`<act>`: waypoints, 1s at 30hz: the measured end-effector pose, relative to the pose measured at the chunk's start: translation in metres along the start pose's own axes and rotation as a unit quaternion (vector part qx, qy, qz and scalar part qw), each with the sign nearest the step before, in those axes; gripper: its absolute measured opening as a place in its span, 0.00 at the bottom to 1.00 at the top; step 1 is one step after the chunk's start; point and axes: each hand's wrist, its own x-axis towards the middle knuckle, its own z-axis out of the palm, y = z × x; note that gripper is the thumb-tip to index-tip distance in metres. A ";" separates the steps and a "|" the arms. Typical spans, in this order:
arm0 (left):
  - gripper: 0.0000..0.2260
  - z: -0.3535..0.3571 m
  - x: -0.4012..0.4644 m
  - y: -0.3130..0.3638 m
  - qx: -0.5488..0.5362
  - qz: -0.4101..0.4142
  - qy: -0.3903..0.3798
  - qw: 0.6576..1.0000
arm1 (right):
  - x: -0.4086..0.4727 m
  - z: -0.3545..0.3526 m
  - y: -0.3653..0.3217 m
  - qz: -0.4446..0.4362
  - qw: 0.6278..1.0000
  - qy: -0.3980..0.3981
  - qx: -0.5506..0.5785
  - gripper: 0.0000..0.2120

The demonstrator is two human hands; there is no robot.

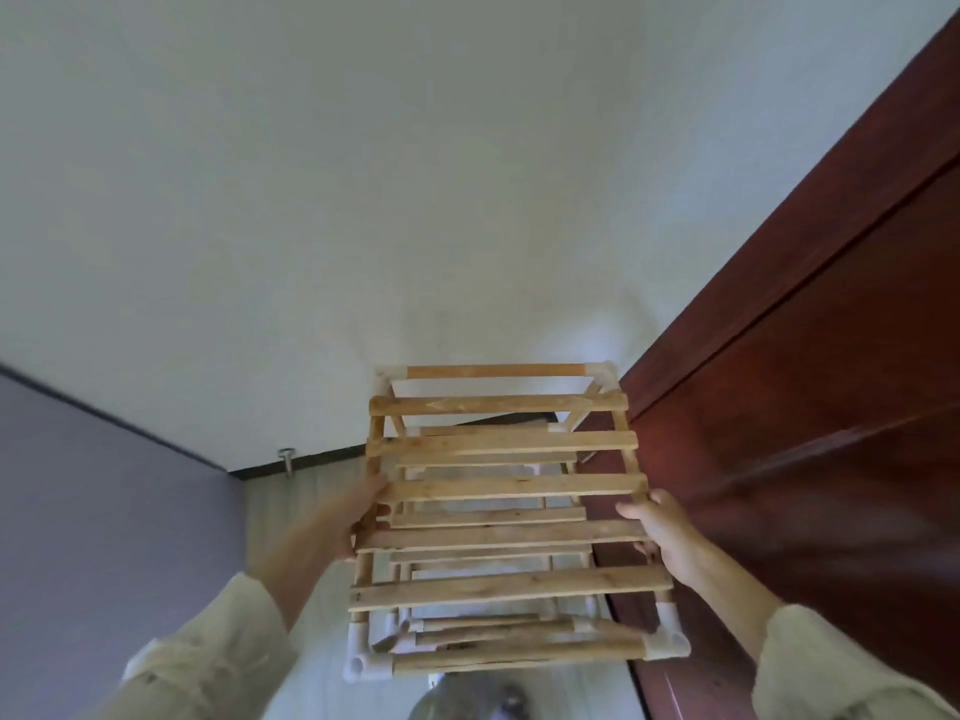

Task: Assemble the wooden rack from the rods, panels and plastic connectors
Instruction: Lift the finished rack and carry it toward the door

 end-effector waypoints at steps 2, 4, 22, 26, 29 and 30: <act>0.14 0.010 0.023 0.009 -0.007 -0.017 -0.002 1.000 | 0.031 0.005 -0.010 0.007 1.000 -0.006 -0.002 0.07; 0.13 0.018 0.048 0.016 -0.008 -0.031 0.004 0.999 | 0.060 0.011 -0.020 0.007 1.000 -0.010 -0.003 0.04; 0.11 0.071 0.169 0.039 -0.130 -0.044 0.075 0.988 | 0.201 0.032 -0.063 0.003 0.998 -0.045 -0.032 0.12; 0.09 0.076 0.176 0.038 -0.127 -0.051 0.094 0.986 | 0.210 0.039 -0.057 0.008 0.998 -0.048 -0.029 0.13; 0.08 0.078 0.183 0.036 -0.128 -0.046 0.107 0.985 | 0.216 0.041 -0.054 0.009 0.998 -0.047 -0.029 0.12; 0.07 0.078 0.184 0.037 -0.133 -0.044 0.109 0.984 | 0.218 0.041 -0.054 0.008 0.998 -0.050 -0.030 0.12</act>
